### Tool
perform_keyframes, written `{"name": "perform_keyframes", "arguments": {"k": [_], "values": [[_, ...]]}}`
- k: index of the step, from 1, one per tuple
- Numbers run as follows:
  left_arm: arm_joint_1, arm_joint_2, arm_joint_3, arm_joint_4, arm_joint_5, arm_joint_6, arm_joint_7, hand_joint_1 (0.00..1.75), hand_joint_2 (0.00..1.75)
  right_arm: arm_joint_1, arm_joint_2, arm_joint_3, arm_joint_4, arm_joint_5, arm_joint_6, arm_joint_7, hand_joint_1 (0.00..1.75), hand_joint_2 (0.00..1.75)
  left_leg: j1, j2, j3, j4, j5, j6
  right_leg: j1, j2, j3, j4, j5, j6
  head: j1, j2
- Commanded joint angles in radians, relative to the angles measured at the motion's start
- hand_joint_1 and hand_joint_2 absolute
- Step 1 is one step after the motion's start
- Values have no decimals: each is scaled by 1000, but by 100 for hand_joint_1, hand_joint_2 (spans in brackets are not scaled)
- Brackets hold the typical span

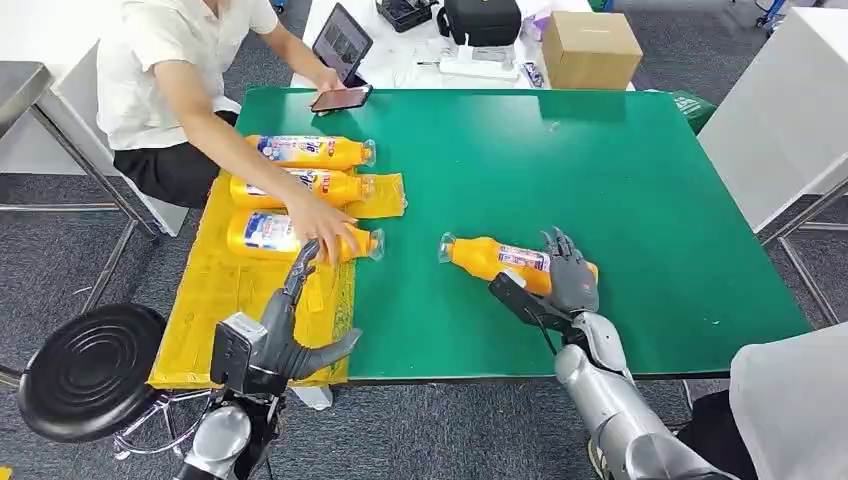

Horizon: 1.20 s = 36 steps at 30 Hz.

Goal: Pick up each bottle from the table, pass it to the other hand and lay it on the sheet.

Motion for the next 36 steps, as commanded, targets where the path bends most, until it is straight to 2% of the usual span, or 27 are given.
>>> {"name": "perform_keyframes", "arguments": {"k": [1, 7, 9, 10, 14, 19, 21, 26, 31, 32, 36], "values": [[-5, 33, -24, 3, 12, -2, 15, 0, 175, 26, -28, -22, 6, 6, 44, -3, 0, 175, -1, 0, 8, -2, -2, -1, 0, -2, 7, -1, -3, -1, 0, 0], [13, 36, -11, -27, -5, -3, 26, 0, 175, 121, -80, -69, -121, 24, 45, 4, 0, 175, 0, -3, 4, -1, -1, 0, 0, -4, 5, -1, -2, 0, 0, 0], [5, 31, -11, -17, -6, -5, 28, 0, 175, 121, -87, -76, -125, 50, 37, 27, 0, 175, -1, -2, 8, -2, -2, 0, -1, -4, 8, -1, -3, -1, 0, 0], [-2, 30, -14, -12, -6, -11, 32, 0, 175, 115, -88, -80, -114, 67, 35, 47, 0, 175, -1, -2, 4, -1, -1, 0, 0, -3, 5, -1, -2, -1, 0, 0], [-8, 24, -18, -12, 8, -37, 49, 0, 175, 71, -103, -66, -39, 153, 106, 158, 0, 175, -1, -1, 4, -1, -1, 0, -1, -2, 4, 0, -1, -1, 0, 0], [-5, 24, -15, -14, 27, -53, 58, 0, 175, 67, -102, -67, -31, 163, 107, 168, 0, 175, -1, -1, 5, -1, 0, 0, -1, -2, 4, -1, -1, -1, 0, 0], [7, 29, -11, -17, 128, -131, 85, 0, 175, 65, -101, -56, -15, 206, 70, 201, 0, 175, 0, -1, 5, -1, -1, 0, 0, -2, 5, -1, -1, -1, 0, 0], [-4, 26, -19, 8, 137, -114, 75, 0, 175, 43, -75, -107, 54, 162, 44, 126, 0, 175, -1, -1, 7, -2, -1, 0, 0, -2, 7, -2, -1, -1, 0, 0], [-4, 26, -19, 8, 137, -114, 75, 0, 175, 43, -75, -107, 54, 162, 44, 126, 0, 175, -1, -1, 10, -3, -1, 0, -1, -3, 9, -2, -2, -1, 0, 0], [-20, 31, -26, 22, 144, -104, 72, 0, 175, 24, -45, -116, 86, 142, 14, 64, 0, 175, -1, 0, 8, -2, -1, 0, 0, -2, 8, -2, -1, -1, 0, 0], [-25, 28, -29, 27, 151, -102, 71, 0, 175, -5, -7, -92, 89, 148, 13, 37, 0, 175, -1, 3, 8, -2, -1, -1, 0, 1, 7, -1, -1, -1, 0, 0]]}}
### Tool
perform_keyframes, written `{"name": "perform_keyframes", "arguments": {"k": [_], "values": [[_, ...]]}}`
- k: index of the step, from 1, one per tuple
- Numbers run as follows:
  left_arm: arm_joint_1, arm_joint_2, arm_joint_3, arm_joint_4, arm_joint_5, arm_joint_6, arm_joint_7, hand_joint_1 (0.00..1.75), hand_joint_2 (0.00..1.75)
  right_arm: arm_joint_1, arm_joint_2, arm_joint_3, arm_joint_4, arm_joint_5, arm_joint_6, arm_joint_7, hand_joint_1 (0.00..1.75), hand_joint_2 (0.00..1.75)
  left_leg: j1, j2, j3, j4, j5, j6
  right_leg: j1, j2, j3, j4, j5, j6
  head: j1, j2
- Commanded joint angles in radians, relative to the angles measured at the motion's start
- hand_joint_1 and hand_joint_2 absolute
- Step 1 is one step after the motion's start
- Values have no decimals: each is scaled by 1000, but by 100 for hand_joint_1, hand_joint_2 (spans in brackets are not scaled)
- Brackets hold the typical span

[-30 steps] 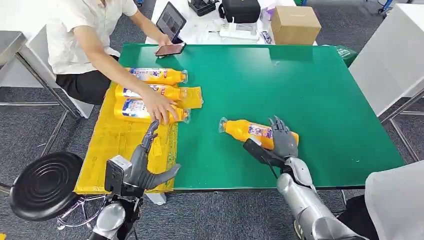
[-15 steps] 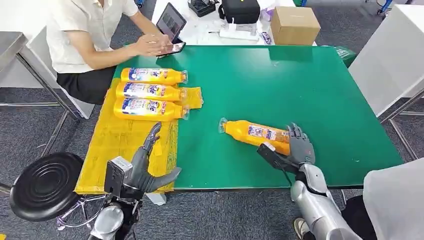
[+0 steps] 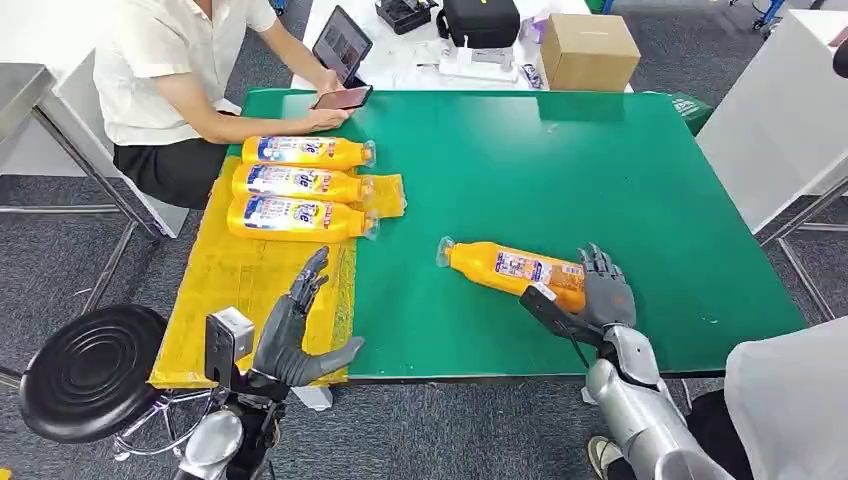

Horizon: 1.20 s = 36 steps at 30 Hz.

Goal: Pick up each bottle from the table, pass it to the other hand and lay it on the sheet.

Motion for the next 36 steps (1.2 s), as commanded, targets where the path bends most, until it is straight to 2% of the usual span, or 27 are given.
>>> {"name": "perform_keyframes", "arguments": {"k": [1, 6, 10, 14, 16, 20, 25, 26, 27, 28, 30, 32, 33, 35, 36], "values": [[-48, 20, -27, 66, 13, 6, 0, 0, 175, -73, 88, -9, 134, -6, -7, -61, 0, 175, -1, 4, 7, -2, -1, -1, 0, 1, 5, -1, -1, -2, 0, 0], [-64, 13, -41, 82, 32, -2, 0, 0, 175, -111, 114, 5, 171, -14, 46, -55, 0, 175, 0, 2, 3, -1, -1, -1, 0, 0, 2, 0, -1, -1, 0, 0], [-85, 10, -50, 108, 47, -9, 2, 0, 175, -138, 134, 4, 228, -35, 108, -60, 0, 175, -1, 3, 7, -2, -1, 0, -1, 1, 5, -1, -1, -1, 0, 0], [-93, 7, -52, 119, 53, -11, 3, 0, 175, -145, 135, 19, 247, -23, 116, -57, 0, 175, 0, 2, 5, -2, 0, -1, 0, 0, 4, -1, -1, -1, 0, 0], [-98, 5, -54, 126, 65, -13, 4, 0, 175, -158, 141, 28, 277, -20, 164, -32, 0, 175, -1, 2, 5, -2, 0, -1, 0, -1, 4, -1, -1, -1, 0, 0], [-98, 5, -54, 126, 65, -13, 4, 0, 175, -158, 141, 28, 277, -20, 164, -32, 0, 175, 0, 2, 5, -2, 0, -1, 0, -1, 4, -1, 0, -1, 0, 0], [-102, 6, -51, 139, 84, -18, 10, 0, 175, -164, 125, 52, 307, 0, 254, 44, 2, 175, 0, 2, 7, -1, 0, -1, 1, -1, 5, -1, 0, -1, 0, 0], [-103, 5, -51, 141, 86, -19, 11, 0, 175, -161, 118, 54, 312, 4, 261, 52, 40, 175, 0, 1, 8, -2, 0, -1, 0, -2, 6, -1, -1, -1, 0, 0], [-105, 5, -52, 144, 91, -22, 11, 0, 175, -162, 114, 53, 323, 3, 277, 52, 147, 175, 1, 2, 8, -1, 0, -1, 1, -1, 5, -1, 0, -1, 0, 0], [-106, 5, -53, 147, 92, -22, 11, 0, 175, -157, 109, 50, 327, -2, 294, 56, 168, 175, 0, 2, 11, -3, 0, -1, 0, -2, 8, -2, 0, -1, 0, 0], [-108, 4, -54, 150, 96, -24, 10, 0, 175, -148, 102, 44, 330, -9, 299, 57, 171, 175, 0, 2, 13, -3, 0, -1, 0, -3, 9, -3, 0, -1, 0, 0], [-109, 4, -57, 151, 98, -25, 10, 0, 175, -139, 97, 42, 332, -8, 290, 63, 161, 175, 1, 2, 13, -2, 0, -1, 1, -2, 8, -2, 0, -2, 0, 0], [-108, 4, -59, 150, 98, -25, 10, 0, 175, -134, 95, 36, 333, -13, 285, 62, 148, 175, 1, 1, 15, -3, 0, -1, 1, -3, 8, -3, -1, -2, 0, 0], [-108, 5, -59, 149, 99, -26, 9, 0, 175, -128, 93, 38, 334, -11, 283, 59, 150, 175, 1, 0, 18, -3, -2, -2, 1, -4, 6, -4, -2, -3, 0, 0], [-109, 6, -59, 148, 100, -26, 8, 0, 175, -126, 93, 35, 336, -15, 288, 55, 159, 175, 1, 1, 19, -3, -3, -2, 1, -3, 7, -4, -3, -4, 0, 0]]}}
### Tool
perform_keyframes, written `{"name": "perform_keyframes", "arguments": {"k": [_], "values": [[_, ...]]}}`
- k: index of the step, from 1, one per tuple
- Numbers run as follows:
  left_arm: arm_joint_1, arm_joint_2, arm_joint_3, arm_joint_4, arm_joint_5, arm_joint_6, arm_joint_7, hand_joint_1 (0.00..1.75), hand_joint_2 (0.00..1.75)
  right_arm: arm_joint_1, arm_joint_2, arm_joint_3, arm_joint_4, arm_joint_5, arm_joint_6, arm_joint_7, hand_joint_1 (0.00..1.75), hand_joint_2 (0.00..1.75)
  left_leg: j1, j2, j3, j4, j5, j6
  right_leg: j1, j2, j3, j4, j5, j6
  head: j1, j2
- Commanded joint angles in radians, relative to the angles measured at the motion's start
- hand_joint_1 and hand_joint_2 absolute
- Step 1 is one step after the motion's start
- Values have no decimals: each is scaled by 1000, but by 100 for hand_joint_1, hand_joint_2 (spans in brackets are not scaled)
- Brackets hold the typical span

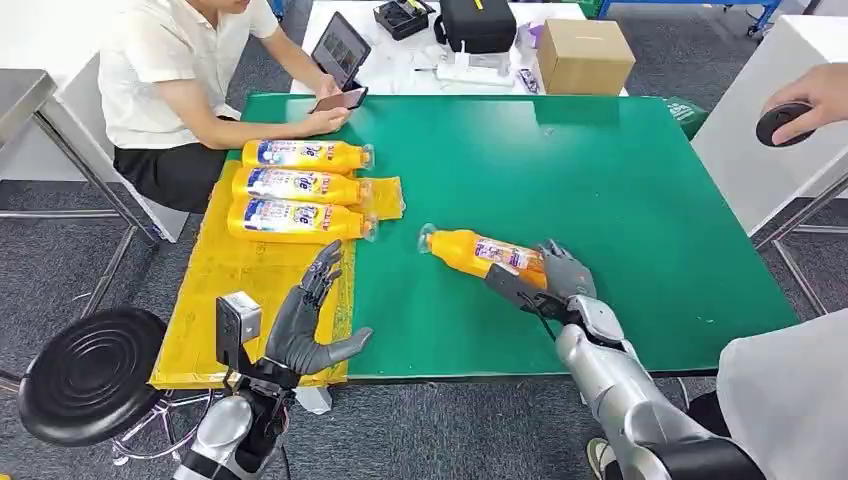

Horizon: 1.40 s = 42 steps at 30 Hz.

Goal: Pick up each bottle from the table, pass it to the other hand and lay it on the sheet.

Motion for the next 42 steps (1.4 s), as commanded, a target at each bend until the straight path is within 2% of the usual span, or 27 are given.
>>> {"name": "perform_keyframes", "arguments": {"k": [1, 2, 4, 12, 17, 19, 22, 25, 30, 31, 33, 34, 38, 42], "values": [[-41, 13, -31, 66, 7, -5, 4, 0, 175, 63, -13, 13, 122, -21, 44, -8, 164, 175, 0, -5, 3, -4, 2, 0, 0, -7, 5, -4, 0, -1, 0, 0], [-43, 14, -30, 66, 8, -5, 3, 0, 175, 65, -13, 13, 121, -22, 43, -10, 164, 175, 1, -5, 3, -3, 1, 0, 1, -6, 5, -3, 0, -1, 0, 0], [-47, 16, -31, 72, 9, -8, 3, 0, 175, 69, -11, 7, 128, -32, 71, -20, 175, 175, 0, -5, 3, -3, 1, 0, 1, -7, 6, -3, 1, 1, 0, 0], [-47, 19, -31, 78, 19, -10, 0, 0, 175, 87, 4, -33, 117, -91, 110, -91, 175, 175, 1, -3, 6, -3, 0, 0, 1, -4, 12, -3, 0, 1, 0, 0], [-7, 21, -5, 83, 64, -7, -1, 0, 175, 128, 79, -126, 22, -303, 178, -384, 175, 175, 1, -3, 10, -5, -1, -2, 1, -3, 11, -4, 1, -1, 0, 0], [18, 27, 4, 73, 86, -16, 3, 0, 175, 165, 117, -84, -85, -343, 199, -451, 175, 175, 2, 4, 11, -4, -3, -3, 2, 4, 15, -4, 0, -3, 0, 0], [46, 30, 9, 54, 90, -17, 6, 0, 175, 239, 162, 0, -282, -463, 231, -492, 175, 175, 1, 5, 11, -4, -3, -3, 1, 6, 19, -3, 1, -2, 0, 0], [55, 29, 9, 49, 92, -17, 6, 0, 175, 281, 174, 98, -391, -559, 226, -455, 175, 175, 2, 5, 10, -4, -3, -4, 1, 5, 18, -1, 0, -2, 0, 0], [51, 27, 9, 51, 94, -17, 6, 0, 175, 272, 155, 120, -374, -590, 218, -460, 175, 175, 2, 2, 1, -1, -3, -3, 3, 3, 11, 1, -1, -1, 0, 0], [53, 26, 10, 50, 100, -19, 6, 0, 175, 278, 160, 133, -384, -626, 219, -494, 175, 175, 2, 1, -1, -1, -2, -2, 3, 3, 10, 1, -1, -1, 0, 0], [48, 29, 2, 46, 115, -39, -5, 0, 175, 291, 177, 182, -412, -600, 150, -516, 166, 175, 2, 0, -1, -1, -3, -2, 2, 2, 10, 1, -1, -1, 0, 0], [40, 34, -6, 45, 116, -48, -9, 0, 175, 288, 194, 202, -396, -593, 132, -503, 173, 175, 2, 0, -1, -1, -3, -2, 2, 2, 10, 1, -2, -1, 0, 0], [-16, 36, -30, 67, 130, -67, -8, 0, 175, 249, 251, 268, -268, -643, 134, -537, 175, 175, 1, 2, -3, -2, -3, -3, 1, 2, 7, 1, -2, -2, 0, 0], [-18, 22, -41, 36, 152, -66, -33, 0, 175, 231, 281, 318, -222, -652, 121, -559, 175, 175, 1, 1, -6, -1, -2, -3, 1, 1, 4, 1, -1, -2, 0, 0]]}}
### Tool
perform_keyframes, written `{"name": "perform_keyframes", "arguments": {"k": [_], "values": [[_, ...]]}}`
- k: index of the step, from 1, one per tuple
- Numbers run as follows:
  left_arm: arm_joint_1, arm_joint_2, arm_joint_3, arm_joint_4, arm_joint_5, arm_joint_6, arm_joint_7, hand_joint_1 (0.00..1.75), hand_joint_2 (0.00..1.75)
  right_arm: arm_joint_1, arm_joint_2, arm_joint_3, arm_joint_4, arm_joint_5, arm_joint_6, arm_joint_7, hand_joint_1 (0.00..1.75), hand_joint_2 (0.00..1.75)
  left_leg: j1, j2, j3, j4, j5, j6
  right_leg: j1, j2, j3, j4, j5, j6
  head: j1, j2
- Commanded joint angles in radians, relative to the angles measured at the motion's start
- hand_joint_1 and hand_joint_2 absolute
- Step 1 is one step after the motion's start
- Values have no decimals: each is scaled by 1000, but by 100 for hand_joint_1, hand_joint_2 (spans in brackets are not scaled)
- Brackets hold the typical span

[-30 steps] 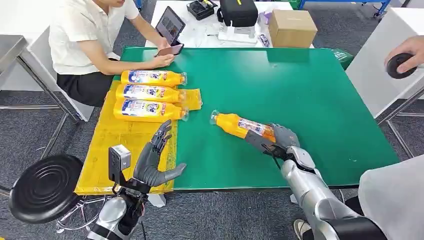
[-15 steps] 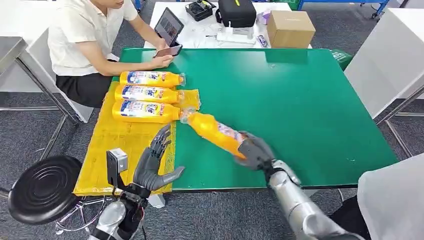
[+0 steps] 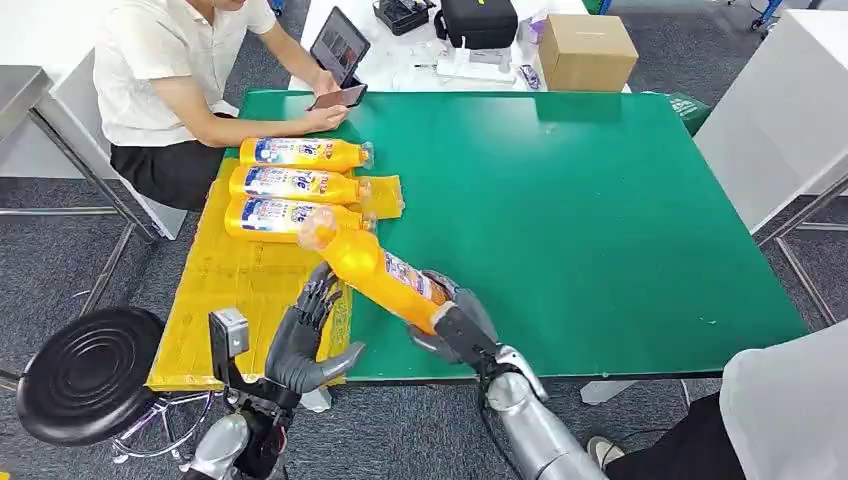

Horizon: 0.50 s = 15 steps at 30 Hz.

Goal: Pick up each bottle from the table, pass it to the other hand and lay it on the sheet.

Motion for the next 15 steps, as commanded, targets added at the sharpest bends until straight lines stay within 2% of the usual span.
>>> {"name": "perform_keyframes", "arguments": {"k": [1, 15], "values": [[-64, 14, -44, 1, 30, -2, -21, 0, 175, -60, 76, 173, 149, -38, -8, -48, 175, 175, -1, 2, 4, -1, -1, -1, 0, 1, 3, 0, -1, -1, 0, 0], [-83, 1, -73, 3, 139, 39, 10, 0, 175, -68, 84, 275, 204, -30, -42, -33, 175, 175, 0, 0, 0, -1, 0, 0, 0, -2, 0, 0, -1, -1, 0, 0]]}}
